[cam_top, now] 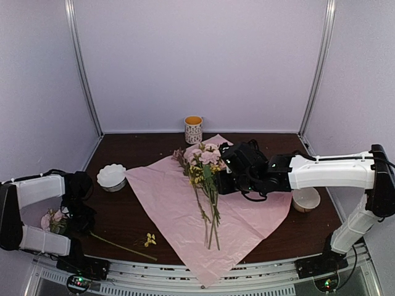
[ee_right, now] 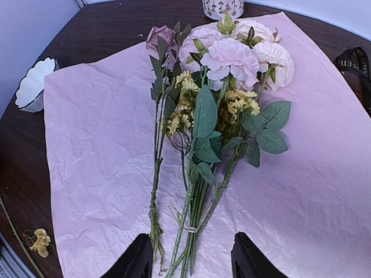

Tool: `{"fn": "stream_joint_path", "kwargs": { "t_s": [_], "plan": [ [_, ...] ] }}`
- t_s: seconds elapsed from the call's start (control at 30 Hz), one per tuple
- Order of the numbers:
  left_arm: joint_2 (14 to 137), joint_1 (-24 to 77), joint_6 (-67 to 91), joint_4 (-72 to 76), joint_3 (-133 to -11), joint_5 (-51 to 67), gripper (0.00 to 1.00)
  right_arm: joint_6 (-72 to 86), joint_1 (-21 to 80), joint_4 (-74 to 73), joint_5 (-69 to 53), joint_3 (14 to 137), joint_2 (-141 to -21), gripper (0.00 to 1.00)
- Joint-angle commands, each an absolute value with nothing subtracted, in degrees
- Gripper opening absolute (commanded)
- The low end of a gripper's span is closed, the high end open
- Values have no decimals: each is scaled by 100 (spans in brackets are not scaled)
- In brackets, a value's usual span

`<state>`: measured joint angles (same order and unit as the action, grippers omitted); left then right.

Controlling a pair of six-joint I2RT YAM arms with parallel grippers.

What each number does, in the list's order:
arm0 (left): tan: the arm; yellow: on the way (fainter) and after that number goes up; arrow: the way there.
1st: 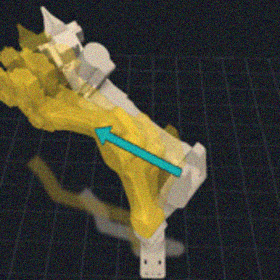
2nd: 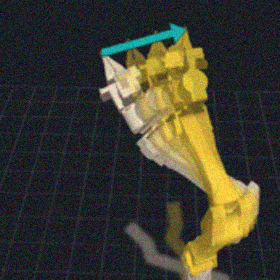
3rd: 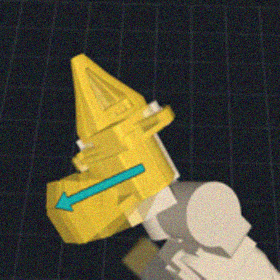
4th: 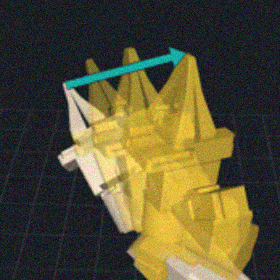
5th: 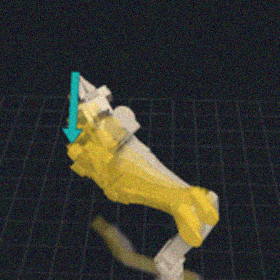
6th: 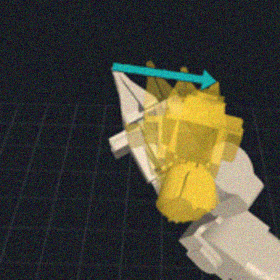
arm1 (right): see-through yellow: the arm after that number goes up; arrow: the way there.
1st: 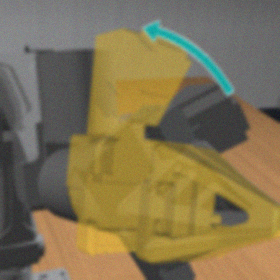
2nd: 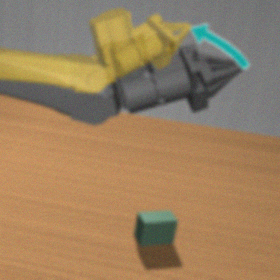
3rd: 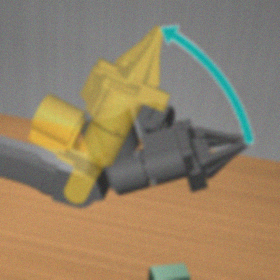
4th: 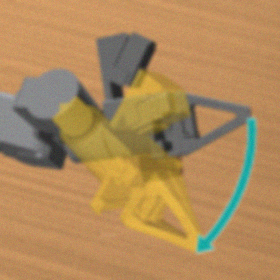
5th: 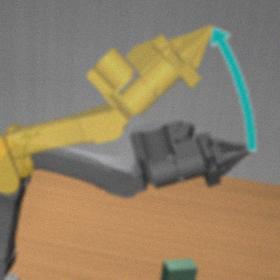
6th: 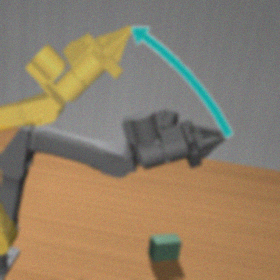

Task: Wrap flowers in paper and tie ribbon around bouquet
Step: Pick up the fake flower from the corner of the board.

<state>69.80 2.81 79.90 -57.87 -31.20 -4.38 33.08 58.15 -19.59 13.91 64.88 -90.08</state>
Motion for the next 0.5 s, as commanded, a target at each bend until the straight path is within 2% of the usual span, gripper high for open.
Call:
{"fn": "stream_joint_path", "kwargs": {
  "t_s": [0.0,0.23,0.37,0.47],
  "plan": [
    [7109,252,7953,-4962,-2809,325,0,3196,5837,-2051,1650,6570,-8858,47],
    [6604,313,7745,-5527,-3290,-307,0,3079,5836,-2107,1775,6660,-8907,47],
    [5985,467,7723,-6605,-4253,-1274,0,3067,5838,-2126,1667,6762,-8982,47],
    [5631,517,7542,-7175,-5252,-2520,0,3015,5842,-1991,1524,6746,-8949,47]
  ]
}}
